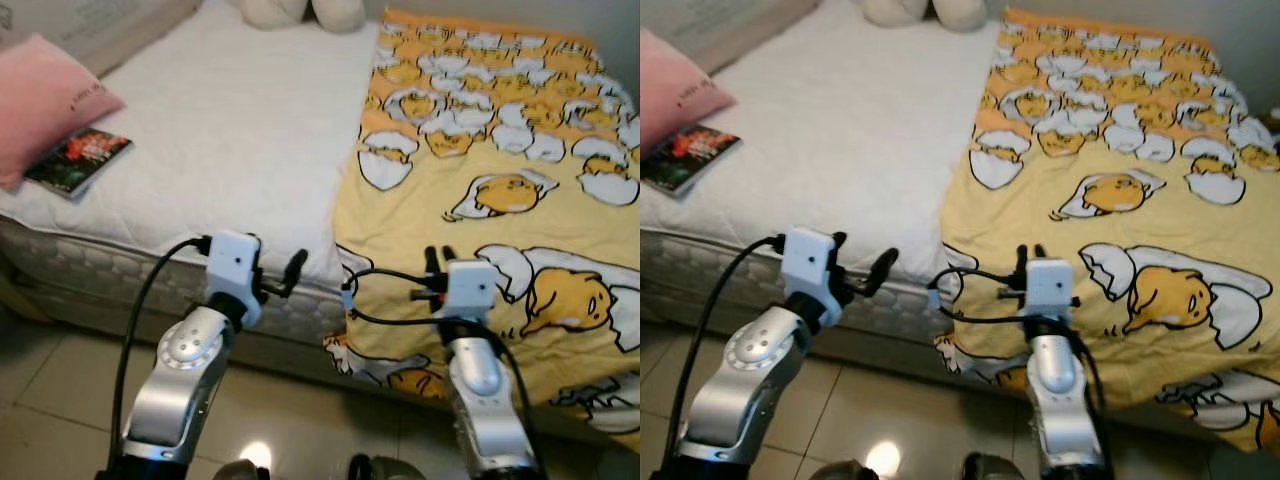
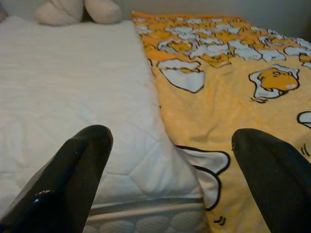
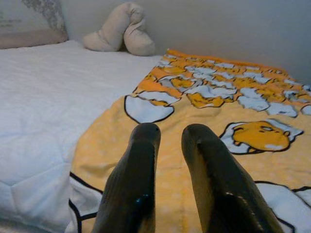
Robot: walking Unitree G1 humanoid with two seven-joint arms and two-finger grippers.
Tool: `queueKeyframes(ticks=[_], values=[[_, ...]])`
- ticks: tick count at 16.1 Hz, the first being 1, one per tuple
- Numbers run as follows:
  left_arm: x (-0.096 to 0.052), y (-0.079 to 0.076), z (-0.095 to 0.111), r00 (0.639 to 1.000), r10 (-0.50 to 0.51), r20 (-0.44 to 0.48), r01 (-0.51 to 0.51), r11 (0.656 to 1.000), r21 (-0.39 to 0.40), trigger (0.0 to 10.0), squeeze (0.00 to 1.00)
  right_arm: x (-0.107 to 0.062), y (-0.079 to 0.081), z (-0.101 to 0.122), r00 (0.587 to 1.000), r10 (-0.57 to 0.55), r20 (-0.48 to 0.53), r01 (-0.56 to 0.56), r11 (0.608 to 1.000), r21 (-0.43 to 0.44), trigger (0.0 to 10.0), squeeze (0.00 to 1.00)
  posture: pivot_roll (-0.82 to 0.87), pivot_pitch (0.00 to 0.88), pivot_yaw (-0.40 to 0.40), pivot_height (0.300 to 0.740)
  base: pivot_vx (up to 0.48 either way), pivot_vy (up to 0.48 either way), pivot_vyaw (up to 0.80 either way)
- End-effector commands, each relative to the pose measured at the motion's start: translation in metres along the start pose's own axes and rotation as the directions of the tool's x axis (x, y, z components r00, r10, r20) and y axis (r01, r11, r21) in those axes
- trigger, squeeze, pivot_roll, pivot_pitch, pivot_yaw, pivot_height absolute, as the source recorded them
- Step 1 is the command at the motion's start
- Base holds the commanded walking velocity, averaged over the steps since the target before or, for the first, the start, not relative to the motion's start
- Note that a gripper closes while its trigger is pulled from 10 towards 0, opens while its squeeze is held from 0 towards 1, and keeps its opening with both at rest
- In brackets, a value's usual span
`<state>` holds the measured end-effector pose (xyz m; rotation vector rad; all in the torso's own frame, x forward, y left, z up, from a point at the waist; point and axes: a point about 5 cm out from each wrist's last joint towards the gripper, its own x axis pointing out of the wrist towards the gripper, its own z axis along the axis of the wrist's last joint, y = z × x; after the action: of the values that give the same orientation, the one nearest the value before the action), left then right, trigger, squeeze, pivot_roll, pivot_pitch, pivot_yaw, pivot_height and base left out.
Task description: Clean up the room
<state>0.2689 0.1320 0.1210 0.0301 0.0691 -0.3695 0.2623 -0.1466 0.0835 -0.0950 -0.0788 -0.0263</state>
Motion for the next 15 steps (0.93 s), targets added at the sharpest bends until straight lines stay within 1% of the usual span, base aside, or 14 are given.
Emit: queueKeyframes(ticks=[1, 2, 5, 6, 8, 9, 11, 12, 13, 14, 15], values=[[-0.001, 0.001, -0.004, 1.0, -0.016, -0.003, 0.016, 1.0, -0.006, 10.0, 1.0, -0.005, -0.005, -0.005, 0.999, -0.017, -0.031, 0.017, 1.0, 0.013, 10.0, 1.0, 0.02, 0.0, 0.008, 0.74, 0.0, 0.0, 0.0], [0.0, 0.003, -0.005, 1.0, -0.028, -0.008, 0.028, 1.0, -0.003, 10.0, 1.0, -0.009, -0.005, -0.008, 0.998, -0.026, -0.05, 0.027, 0.999, 0.029, 10.0, 1.0, 0.01, 0.0, 0.013, 0.74, 0.0, 0.0, 0.0], [0.006, 0.004, -0.005, 0.998, -0.052, -0.024, 0.052, 0.998, 0.027, 10.0, 1.0, -0.012, -0.003, -0.011, 0.997, -0.026, -0.073, 0.03, 0.998, 0.055, 10.0, 1.0, 0.01, 0.0, 0.021, 0.74, 0.0, 0.0, 0.0], [0.007, 0.003, -0.005, 0.997, -0.075, -0.028, 0.076, 0.996, 0.042, 10.0, 1.0, -0.013, -0.003, -0.012, 0.996, -0.025, -0.081, 0.03, 0.998, 0.058, 10.0, 1.0, 0.01, 0.0, 0.023, 0.74, 0.0, 0.0, 0.0], [0.011, 0.002, -0.007, 0.998, -0.059, -0.037, 0.061, 0.996, 0.061, 10.0, 1.0, -0.013, -0.004, -0.017, 0.994, -0.026, -0.109, 0.033, 0.997, 0.063, 10.0, 1.0, 0.01, 0.0, 0.021, 0.74, 0.0, 0.0, 0.0], [0.012, 0.001, -0.008, 0.997, -0.058, -0.042, 0.06, 0.996, 0.066, 10.0, 0.0, -0.012, -0.004, -0.018, 0.992, -0.026, -0.12, 0.034, 0.997, 0.066, 10.0, 1.0, 0.0, 0.0, 0.02, 0.74, 0.0, 0.0, 0.0], [0.012, -0.001, -0.007, 0.997, -0.067, -0.032, 0.069, 0.995, 0.07, 10.0, 0.0, -0.01, -0.004, -0.017, 0.994, -0.021, -0.112, 0.029, 0.998, 0.064, 10.0, 1.0, 0.0, 0.0, 0.018, 0.74, 0.0, 0.0, 0.0], [0.012, -0.001, -0.009, 0.997, -0.066, -0.04, 0.069, 0.995, 0.067, 10.0, 0.0, -0.009, -0.005, -0.02, 0.99, -0.031, -0.138, 0.038, 0.998, 0.051, 10.0, 1.0, 0.01, 0.0, 0.017, 0.74, 0.0, 0.0, 0.0], [0.011, 0.0, -0.012, 0.997, -0.048, -0.053, 0.049, 0.999, 0.023, 10.0, 0.0, -0.007, -0.008, -0.024, 0.983, -0.05, -0.176, 0.058, 0.998, 0.039, 10.0, 1.0, 0.01, 0.0, 0.015, 0.74, 0.0, 0.0, 0.0], [0.01, 0.007, -0.012, 0.999, 0.026, -0.041, -0.028, 0.998, -0.06, 10.0, 0.0, -0.007, -0.01, -0.024, 0.982, -0.067, -0.176, 0.076, 0.996, 0.048, 10.0, 0.0, 0.01, 0.0, 0.014, 0.74, 0.0, 0.0, 0.0], [0.009, 0.017, -0.011, 0.991, 0.126, -0.034, -0.13, 0.981, -0.142, 10.0, 0.0, -0.007, -0.014, -0.022, 0.983, -0.086, -0.164, 0.098, 0.993, 0.063, 10.0, 0.0, 0.01, 0.0, 0.014, 0.74, 0.0, 0.0, 0.0]])
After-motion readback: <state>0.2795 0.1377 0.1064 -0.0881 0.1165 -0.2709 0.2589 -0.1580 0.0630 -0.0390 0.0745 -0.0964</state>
